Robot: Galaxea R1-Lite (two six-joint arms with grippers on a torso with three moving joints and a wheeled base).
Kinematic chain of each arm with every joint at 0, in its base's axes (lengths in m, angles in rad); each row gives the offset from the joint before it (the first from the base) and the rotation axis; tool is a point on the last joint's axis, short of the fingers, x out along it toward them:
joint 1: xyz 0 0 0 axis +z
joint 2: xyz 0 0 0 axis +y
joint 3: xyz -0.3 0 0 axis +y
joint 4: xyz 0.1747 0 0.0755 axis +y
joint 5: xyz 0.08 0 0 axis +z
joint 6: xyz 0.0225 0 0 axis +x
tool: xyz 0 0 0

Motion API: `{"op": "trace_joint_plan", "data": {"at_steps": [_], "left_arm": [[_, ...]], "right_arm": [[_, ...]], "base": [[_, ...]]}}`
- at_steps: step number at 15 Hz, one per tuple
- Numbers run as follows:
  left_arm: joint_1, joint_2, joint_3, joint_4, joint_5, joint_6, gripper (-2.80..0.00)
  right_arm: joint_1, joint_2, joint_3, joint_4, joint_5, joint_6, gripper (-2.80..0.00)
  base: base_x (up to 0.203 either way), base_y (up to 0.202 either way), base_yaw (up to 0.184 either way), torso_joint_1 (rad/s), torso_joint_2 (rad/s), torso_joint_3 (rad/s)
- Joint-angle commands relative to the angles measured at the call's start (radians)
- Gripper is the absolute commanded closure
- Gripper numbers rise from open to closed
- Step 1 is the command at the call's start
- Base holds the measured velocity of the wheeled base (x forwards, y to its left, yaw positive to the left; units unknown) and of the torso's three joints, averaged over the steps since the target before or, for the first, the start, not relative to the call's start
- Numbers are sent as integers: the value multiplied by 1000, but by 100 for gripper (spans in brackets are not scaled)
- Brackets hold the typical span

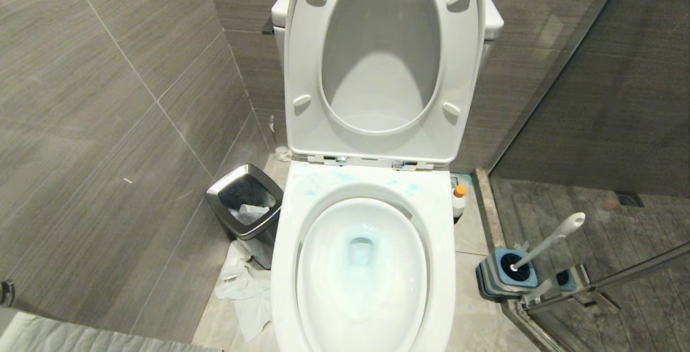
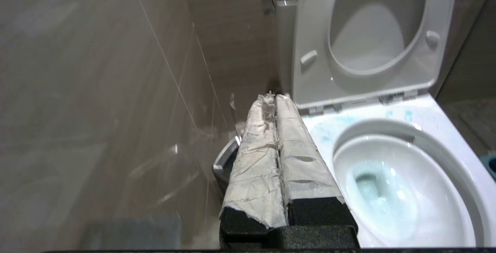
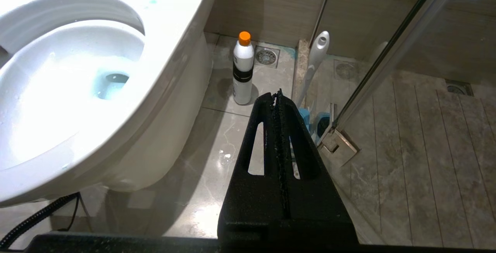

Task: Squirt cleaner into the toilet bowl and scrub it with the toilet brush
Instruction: Flush the toilet

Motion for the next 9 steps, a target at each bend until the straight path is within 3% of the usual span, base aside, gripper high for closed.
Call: {"op": "trace_joint_plan", "data": {"at_steps": [1,5,9], "left_arm": [[1,236,-173,2,-1,4,0],[2,537,-493,3,15,46,0],[-1,743,-719,4,61,7,0]], "right_arm": [[0,1,25,-1,0,0,0],[0,1,25,-1,0,0,0],[0,0,25,-1,0,0,0]], "base": [[0,0,0,0,0,0],[0,0,0,0,0,0],[0,0,0,0,0,0]]}}
